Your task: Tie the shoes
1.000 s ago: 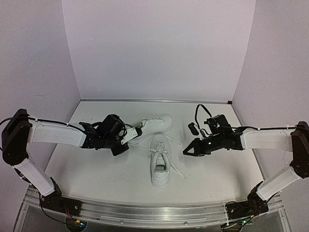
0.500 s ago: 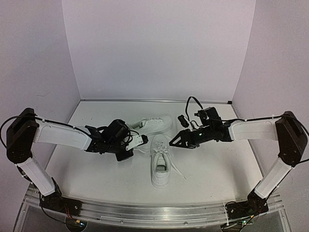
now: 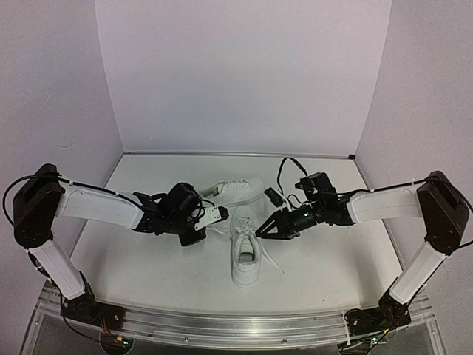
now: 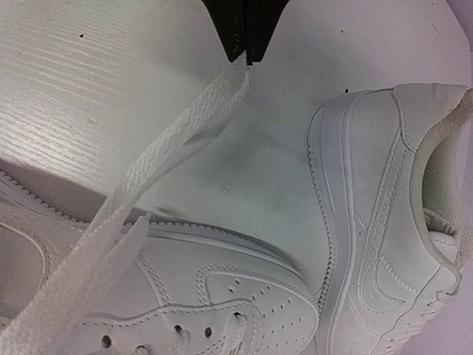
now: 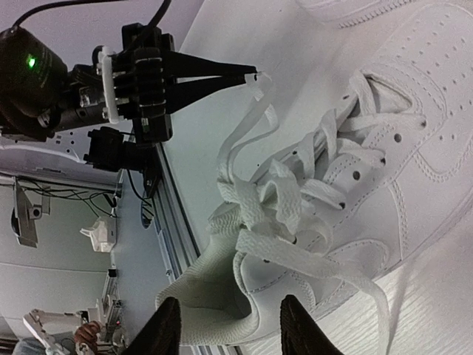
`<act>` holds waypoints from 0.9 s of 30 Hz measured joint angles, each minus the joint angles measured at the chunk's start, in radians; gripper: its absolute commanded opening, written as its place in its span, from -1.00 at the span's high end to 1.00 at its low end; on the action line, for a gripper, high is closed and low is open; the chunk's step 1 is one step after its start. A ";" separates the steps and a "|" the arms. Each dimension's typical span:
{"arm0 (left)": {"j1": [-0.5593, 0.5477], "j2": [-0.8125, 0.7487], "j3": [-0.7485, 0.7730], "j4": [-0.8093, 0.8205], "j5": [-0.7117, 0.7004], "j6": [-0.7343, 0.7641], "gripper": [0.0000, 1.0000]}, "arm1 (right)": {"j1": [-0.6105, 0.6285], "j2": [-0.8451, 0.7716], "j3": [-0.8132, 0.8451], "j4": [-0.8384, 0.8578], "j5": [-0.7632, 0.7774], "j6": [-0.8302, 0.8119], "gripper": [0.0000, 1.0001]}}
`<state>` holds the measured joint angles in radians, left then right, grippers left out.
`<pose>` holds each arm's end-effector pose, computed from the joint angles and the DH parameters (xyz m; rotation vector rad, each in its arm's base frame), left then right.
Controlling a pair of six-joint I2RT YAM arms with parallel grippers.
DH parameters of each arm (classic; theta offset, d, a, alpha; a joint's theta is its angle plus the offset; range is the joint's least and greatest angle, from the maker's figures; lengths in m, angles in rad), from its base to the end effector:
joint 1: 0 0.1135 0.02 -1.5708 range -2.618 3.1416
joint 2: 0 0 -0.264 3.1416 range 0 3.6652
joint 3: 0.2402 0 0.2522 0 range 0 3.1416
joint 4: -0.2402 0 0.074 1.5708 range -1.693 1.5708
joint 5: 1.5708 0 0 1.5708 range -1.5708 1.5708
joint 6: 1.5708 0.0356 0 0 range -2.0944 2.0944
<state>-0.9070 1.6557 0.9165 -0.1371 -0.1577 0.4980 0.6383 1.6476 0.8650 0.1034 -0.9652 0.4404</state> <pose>0.2100 -0.2594 0.1720 1.5179 1.9006 0.0094 0.2473 0.2199 0.1873 -0.8160 2.2758 1.6299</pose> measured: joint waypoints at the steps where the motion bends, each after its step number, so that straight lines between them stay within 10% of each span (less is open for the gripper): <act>1: 0.000 0.001 0.000 0.000 0.000 0.000 1.00 | 0.001 -0.006 -0.001 -0.003 0.008 -0.002 0.04; 6: -0.001 0.003 0.000 0.000 0.002 0.000 1.00 | 0.000 -0.014 0.008 -0.001 0.094 -0.005 0.25; 19: -0.004 0.016 0.014 0.007 0.006 0.002 1.00 | -0.010 0.068 0.122 0.004 0.164 0.002 0.07; 27: -0.004 0.016 0.014 0.007 0.006 0.002 1.00 | 0.019 0.129 0.161 -0.048 0.145 -0.033 0.41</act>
<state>-0.9108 1.6722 0.9302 -0.1303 -0.1516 0.4999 0.6570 1.7771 1.0257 0.0551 -0.8201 0.4076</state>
